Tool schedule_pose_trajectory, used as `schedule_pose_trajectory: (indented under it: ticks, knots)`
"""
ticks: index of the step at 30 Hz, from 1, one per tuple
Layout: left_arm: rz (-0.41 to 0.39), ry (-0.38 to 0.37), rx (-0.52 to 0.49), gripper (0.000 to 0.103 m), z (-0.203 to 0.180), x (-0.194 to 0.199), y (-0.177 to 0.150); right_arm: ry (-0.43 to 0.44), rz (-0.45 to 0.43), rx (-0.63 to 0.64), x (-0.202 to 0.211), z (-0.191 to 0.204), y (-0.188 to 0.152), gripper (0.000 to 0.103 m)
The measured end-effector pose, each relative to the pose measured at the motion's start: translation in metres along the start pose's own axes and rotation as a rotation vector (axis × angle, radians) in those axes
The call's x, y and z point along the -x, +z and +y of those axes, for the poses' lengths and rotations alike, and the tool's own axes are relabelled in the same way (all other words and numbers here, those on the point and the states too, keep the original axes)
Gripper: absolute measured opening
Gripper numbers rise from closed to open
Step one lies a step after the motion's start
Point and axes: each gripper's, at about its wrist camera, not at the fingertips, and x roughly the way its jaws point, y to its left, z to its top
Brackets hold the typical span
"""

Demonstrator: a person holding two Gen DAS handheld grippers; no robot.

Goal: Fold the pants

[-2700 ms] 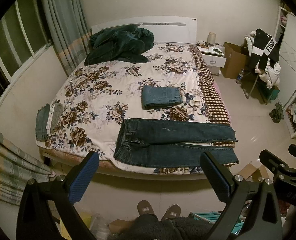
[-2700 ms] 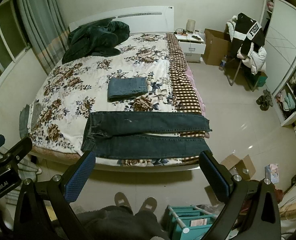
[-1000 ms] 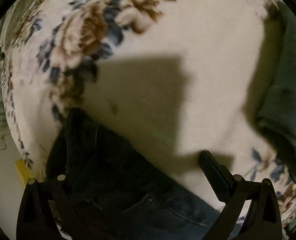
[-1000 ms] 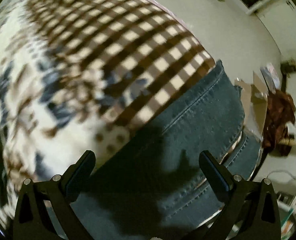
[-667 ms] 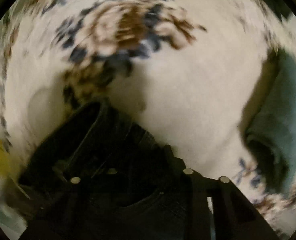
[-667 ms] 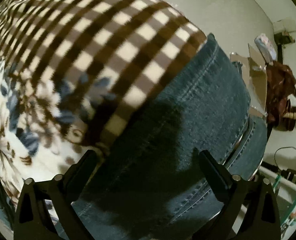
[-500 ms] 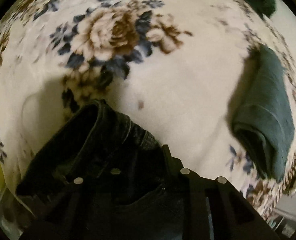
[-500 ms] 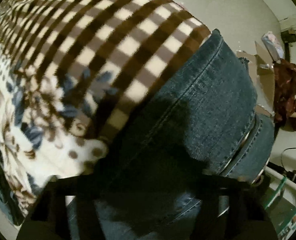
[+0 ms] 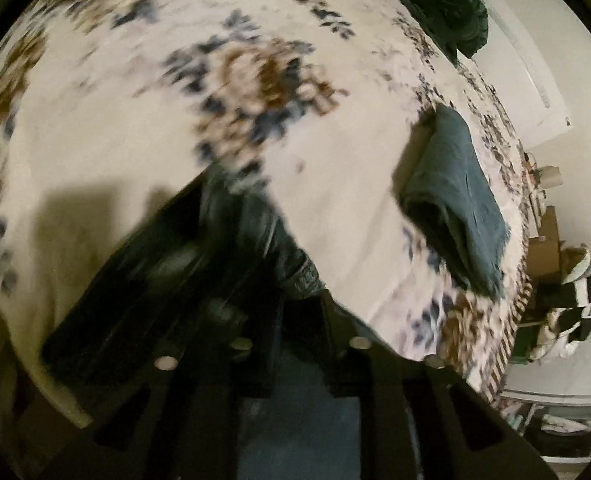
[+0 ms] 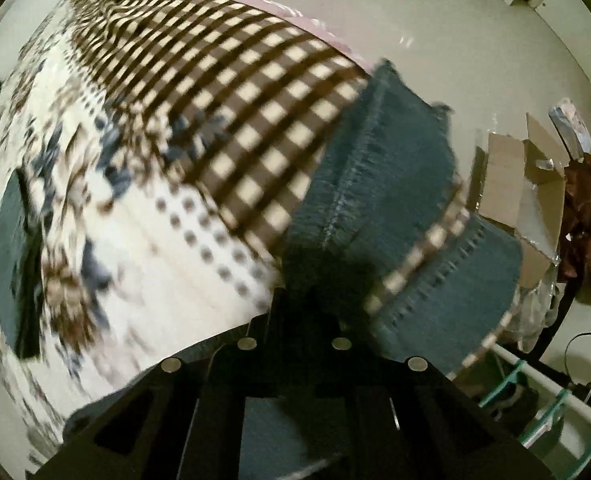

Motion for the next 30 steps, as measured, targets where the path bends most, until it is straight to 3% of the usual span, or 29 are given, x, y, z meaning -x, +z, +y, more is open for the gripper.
schedule_pose_trajectory:
  ticks: [4, 8, 10, 13, 14, 15, 16, 17, 18, 19, 25, 27, 29, 30]
  knots:
    - [0.032, 0.044, 0.025, 0.011, 0.032, 0.004, -0.036, 0.0, 0.036, 0.009, 0.009, -0.052, -0.042, 0.007]
    - [0.032, 0.057, 0.078, 0.011, 0.066, 0.001, -0.073, -0.016, 0.103, 0.003, -0.01, -0.085, -0.067, 0.007]
    - [0.005, 0.013, 0.085, 0.012, 0.078, -0.003, -0.088, -0.011, 0.142, 0.012, -0.027, -0.098, -0.074, 0.007]
    - [-0.04, -0.052, 0.105, 0.028, 0.089, -0.006, -0.104, 0.006, 0.18, 0.054, -0.048, -0.107, -0.08, 0.009]
    - [-0.052, -0.056, 0.115, 0.045, 0.093, -0.007, -0.106, 0.03, 0.18, 0.066, -0.05, -0.11, -0.081, 0.012]
    - [-0.058, -0.077, 0.131, 0.057, 0.096, -0.008, -0.108, 0.038, 0.175, 0.083, -0.052, -0.106, -0.082, 0.019]
    - [-0.068, -0.117, 0.157, 0.071, 0.101, -0.01, -0.108, 0.035, 0.163, 0.104, -0.05, -0.106, -0.083, 0.036]
    - [-0.075, -0.154, 0.184, 0.072, 0.104, -0.013, -0.107, 0.043, 0.145, 0.122, -0.047, -0.106, -0.083, 0.045]
    - [-0.079, -0.17, 0.2, 0.072, 0.106, -0.017, -0.104, 0.062, 0.128, 0.134, -0.045, -0.104, -0.082, 0.063]
    - [-0.081, -0.163, 0.205, 0.072, 0.109, -0.022, -0.101, 0.08, 0.112, 0.143, -0.043, -0.104, -0.081, 0.07]
    - [-0.091, -0.101, 0.303, 0.071, 0.128, -0.057, -0.07, 0.092, 0.046, 0.162, -0.052, -0.092, -0.062, 0.07]
    - [-0.126, -0.114, 0.299, 0.063, 0.125, -0.058, -0.065, 0.09, 0.039, 0.147, -0.057, -0.085, -0.053, 0.07]
    - [-0.168, -0.127, 0.238, 0.032, 0.118, -0.052, -0.063, 0.097, 0.049, 0.13, -0.062, -0.081, -0.047, 0.07]
    - [-0.184, -0.14, 0.196, 0.027, 0.114, -0.045, -0.063, 0.095, 0.053, 0.12, -0.065, -0.082, -0.046, 0.064]
